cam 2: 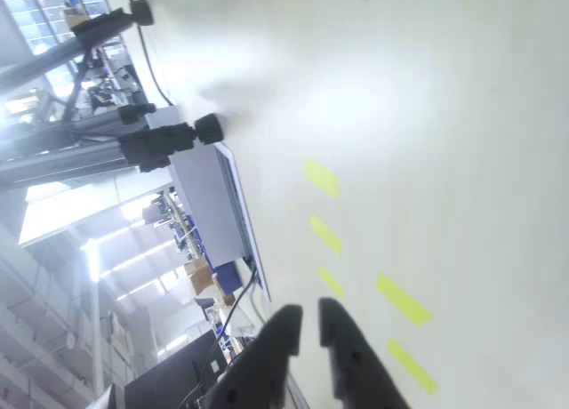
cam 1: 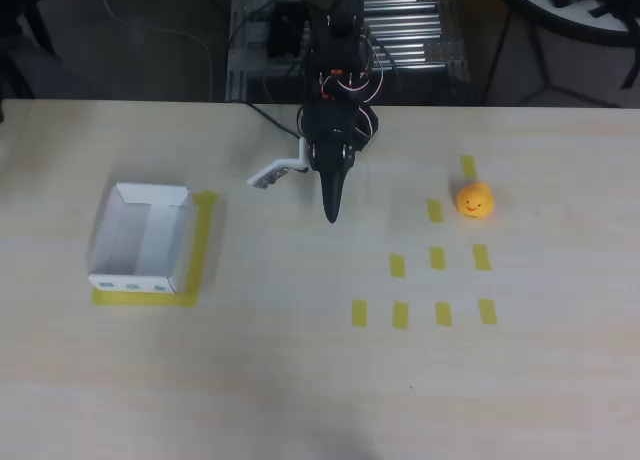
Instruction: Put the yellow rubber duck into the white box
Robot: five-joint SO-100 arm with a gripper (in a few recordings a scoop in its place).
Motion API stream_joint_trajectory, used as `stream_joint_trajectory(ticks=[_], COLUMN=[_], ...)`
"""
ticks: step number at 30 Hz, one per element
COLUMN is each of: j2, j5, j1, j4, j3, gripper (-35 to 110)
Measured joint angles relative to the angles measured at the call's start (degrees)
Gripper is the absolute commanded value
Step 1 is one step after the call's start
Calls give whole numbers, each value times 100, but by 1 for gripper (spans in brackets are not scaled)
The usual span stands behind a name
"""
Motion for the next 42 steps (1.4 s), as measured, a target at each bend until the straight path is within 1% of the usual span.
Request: stream_joint_trajectory(ticks=[7,17,22,28,32,35,37,40,41,42], j2=[-853,-2522,-3190,-3999,-4474,-4746,-4904,-5115,-5203,-5265], j5=[0,0,-158,-536,-800,-1283,-1723,-2250,-2417,-2566], j1=[-62,-70,-167,-475,-650,-861,-976,-1134,-1187,-1230], j4=[35,853,1573,3023,3788,4184,4395,4491,4500,4500], j3=[-308,-2399,-3366,-4746,-5563,-5862,-5959,-6012,-6012,-6012], gripper=[0,0,0,0,0,8,10,14,17,25])
